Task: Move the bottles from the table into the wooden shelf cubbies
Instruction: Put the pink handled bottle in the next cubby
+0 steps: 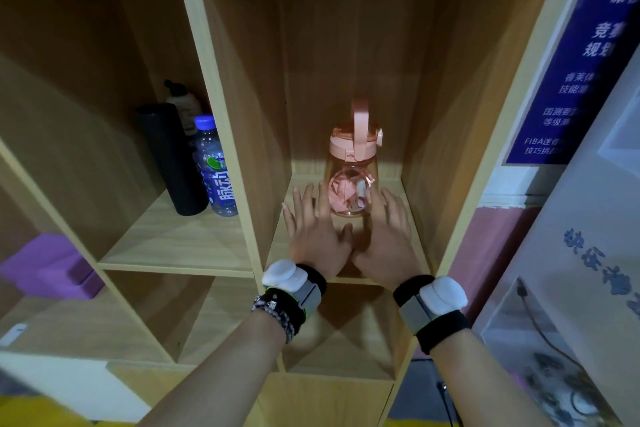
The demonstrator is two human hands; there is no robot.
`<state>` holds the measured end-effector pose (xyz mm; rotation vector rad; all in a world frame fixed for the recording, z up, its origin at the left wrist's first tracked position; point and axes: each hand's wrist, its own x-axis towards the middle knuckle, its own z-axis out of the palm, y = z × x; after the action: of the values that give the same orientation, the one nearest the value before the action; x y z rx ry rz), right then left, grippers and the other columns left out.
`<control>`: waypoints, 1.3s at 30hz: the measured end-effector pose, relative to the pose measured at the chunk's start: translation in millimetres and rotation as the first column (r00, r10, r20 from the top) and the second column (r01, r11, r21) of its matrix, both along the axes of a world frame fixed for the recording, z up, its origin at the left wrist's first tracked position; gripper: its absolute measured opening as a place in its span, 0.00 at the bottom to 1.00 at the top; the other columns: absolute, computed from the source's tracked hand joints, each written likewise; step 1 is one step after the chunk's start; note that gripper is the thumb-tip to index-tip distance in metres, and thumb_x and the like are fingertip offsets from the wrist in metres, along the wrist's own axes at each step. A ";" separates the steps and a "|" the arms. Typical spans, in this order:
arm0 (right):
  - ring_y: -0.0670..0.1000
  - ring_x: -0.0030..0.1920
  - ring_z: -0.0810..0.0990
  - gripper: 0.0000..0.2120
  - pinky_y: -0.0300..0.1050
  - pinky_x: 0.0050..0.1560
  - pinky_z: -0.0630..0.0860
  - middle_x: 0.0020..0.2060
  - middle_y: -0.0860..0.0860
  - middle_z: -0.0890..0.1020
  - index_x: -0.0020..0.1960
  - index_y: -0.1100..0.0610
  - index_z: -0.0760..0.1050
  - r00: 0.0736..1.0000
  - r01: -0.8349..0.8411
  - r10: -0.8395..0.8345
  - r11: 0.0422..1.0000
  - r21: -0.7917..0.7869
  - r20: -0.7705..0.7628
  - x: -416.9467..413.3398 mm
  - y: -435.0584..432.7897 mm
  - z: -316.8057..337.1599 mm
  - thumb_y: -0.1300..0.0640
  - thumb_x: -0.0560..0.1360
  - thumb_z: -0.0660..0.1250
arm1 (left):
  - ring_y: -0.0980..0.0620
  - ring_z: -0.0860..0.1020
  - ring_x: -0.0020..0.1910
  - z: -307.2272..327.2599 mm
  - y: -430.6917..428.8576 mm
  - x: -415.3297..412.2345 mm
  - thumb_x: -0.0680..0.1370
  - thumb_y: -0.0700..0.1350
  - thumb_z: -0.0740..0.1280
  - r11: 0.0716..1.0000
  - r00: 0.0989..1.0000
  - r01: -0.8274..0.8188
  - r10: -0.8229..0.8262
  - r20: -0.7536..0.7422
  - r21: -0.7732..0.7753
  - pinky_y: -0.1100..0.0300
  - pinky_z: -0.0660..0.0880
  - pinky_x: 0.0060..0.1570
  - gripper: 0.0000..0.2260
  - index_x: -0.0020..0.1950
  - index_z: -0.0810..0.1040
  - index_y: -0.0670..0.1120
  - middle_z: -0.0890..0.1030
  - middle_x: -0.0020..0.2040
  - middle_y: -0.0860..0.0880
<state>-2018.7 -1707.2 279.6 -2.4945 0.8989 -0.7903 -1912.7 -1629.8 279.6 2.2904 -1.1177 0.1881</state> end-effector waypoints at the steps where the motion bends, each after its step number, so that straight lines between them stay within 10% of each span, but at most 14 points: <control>1: 0.57 0.80 0.45 0.46 0.58 0.79 0.48 0.80 0.52 0.50 0.81 0.51 0.43 1.000 -0.015 0.015 1.000 0.000 -0.025 -1.9 3.5 -0.6 0.48 0.73 0.68 | 0.42 0.39 0.83 -0.9 5.1 -1.9 0.79 0.57 0.62 1.000 1.000 0.000 0.000 0.030 0.024 0.41 0.35 0.79 0.40 0.84 0.44 0.47 0.49 0.84 0.44; 17: 0.54 0.80 0.33 0.47 0.66 0.77 0.44 0.81 0.50 0.38 0.81 0.48 0.36 0.990 -0.118 0.106 0.983 -0.137 -0.096 -3.7 101.5 17.1 0.51 0.74 0.65 | 0.38 0.52 0.83 0.0 104.0 -3.4 0.78 0.53 0.58 0.993 0.910 0.106 -0.080 0.408 -0.043 0.40 0.50 0.80 0.33 0.82 0.59 0.43 0.59 0.82 0.42; 39: 0.60 0.81 0.42 0.47 0.67 0.77 0.53 0.80 0.57 0.51 0.81 0.54 0.44 0.983 -0.181 0.175 0.955 -0.235 -0.047 102.1 274.9 36.5 0.61 0.69 0.68 | 0.41 0.49 0.83 19.6 289.5 95.5 0.78 0.53 0.62 0.990 0.934 -0.001 0.051 0.353 -0.141 0.40 0.45 0.80 0.35 0.83 0.57 0.45 0.58 0.83 0.44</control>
<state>-1916.5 -1432.3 316.1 -2.7514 0.6051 -0.8505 -1817.3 -1340.3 299.2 2.1991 -1.2057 0.6941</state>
